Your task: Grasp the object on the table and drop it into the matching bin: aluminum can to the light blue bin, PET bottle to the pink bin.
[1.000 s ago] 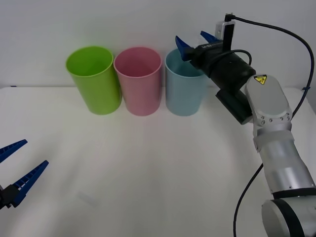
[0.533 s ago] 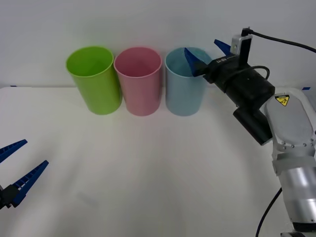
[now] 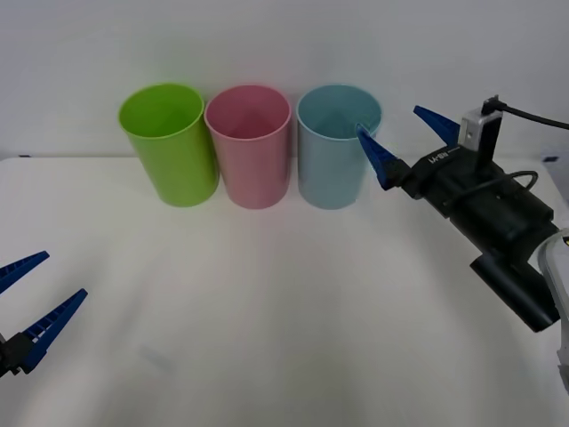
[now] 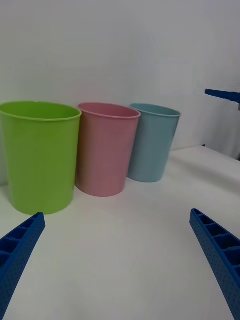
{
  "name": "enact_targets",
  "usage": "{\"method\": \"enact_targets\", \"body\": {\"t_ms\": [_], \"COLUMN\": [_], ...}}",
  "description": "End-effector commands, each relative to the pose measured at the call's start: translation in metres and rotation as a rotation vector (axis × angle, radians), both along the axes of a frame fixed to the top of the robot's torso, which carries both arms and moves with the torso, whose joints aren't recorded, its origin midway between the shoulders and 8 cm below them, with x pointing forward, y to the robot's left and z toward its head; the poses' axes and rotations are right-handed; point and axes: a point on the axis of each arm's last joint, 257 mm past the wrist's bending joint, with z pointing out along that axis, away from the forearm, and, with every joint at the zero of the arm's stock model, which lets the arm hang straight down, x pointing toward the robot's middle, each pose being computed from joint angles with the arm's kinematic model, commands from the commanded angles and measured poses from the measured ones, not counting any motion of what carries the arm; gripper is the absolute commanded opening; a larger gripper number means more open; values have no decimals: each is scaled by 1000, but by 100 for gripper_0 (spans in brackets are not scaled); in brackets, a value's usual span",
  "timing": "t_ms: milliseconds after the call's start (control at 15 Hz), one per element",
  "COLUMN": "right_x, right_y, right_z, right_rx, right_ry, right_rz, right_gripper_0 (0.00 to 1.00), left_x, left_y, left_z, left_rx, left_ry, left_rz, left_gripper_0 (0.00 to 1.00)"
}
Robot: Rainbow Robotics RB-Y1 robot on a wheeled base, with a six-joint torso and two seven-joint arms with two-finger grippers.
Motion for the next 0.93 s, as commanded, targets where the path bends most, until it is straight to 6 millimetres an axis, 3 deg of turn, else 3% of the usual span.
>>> {"method": "enact_targets", "body": {"t_ms": [67, 467, 933], "right_x": [-31, -103, -174], "right_y": [-13, -47, -79], "right_z": [-14, -52, -101], "right_rx": [-25, -143, -261], "right_ry": [19, 49, 77], "right_rz": [7, 41, 73], "right_gripper_0": [100, 100, 100], "left_x": [0, 0, 0], "left_y": [0, 0, 0], "left_z": [0, 0, 0], "left_rx": [0, 0, 0], "left_ry": [0, 0, 0], "left_rz": [0, 0, 0], "left_gripper_0": [100, 100, 100]}}
